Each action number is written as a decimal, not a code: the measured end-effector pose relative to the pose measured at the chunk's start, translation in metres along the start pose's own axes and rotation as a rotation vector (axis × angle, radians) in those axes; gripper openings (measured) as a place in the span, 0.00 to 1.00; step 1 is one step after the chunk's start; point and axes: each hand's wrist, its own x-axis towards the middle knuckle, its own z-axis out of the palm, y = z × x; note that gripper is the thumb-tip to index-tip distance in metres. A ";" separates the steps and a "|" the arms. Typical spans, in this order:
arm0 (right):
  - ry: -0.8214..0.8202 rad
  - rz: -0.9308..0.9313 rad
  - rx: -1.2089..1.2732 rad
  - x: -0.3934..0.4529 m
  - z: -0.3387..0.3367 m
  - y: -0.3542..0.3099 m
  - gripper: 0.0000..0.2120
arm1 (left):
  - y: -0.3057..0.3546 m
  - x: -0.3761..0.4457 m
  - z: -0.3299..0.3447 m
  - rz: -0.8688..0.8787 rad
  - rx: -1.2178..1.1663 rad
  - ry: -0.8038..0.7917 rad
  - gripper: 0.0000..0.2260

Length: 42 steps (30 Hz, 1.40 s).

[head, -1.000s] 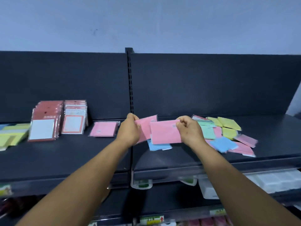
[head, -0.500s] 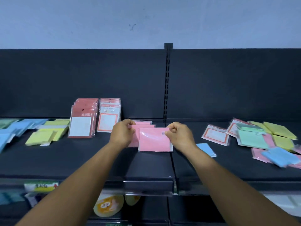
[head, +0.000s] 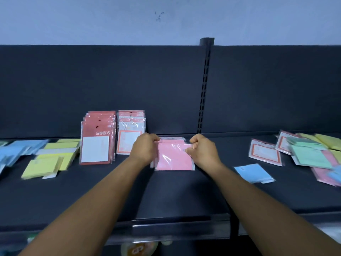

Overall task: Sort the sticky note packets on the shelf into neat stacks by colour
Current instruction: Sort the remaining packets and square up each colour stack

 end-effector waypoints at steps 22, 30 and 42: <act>0.003 -0.060 -0.515 -0.034 -0.064 0.024 0.30 | 0.094 -0.022 0.029 0.491 0.262 -0.151 0.26; 0.027 0.030 -0.524 -0.046 -0.128 0.084 0.30 | 0.167 -0.036 0.072 0.519 0.233 -0.216 0.27; 0.079 0.124 -0.552 -0.044 -0.228 0.173 0.26 | 0.276 -0.048 0.151 0.539 0.199 -0.297 0.24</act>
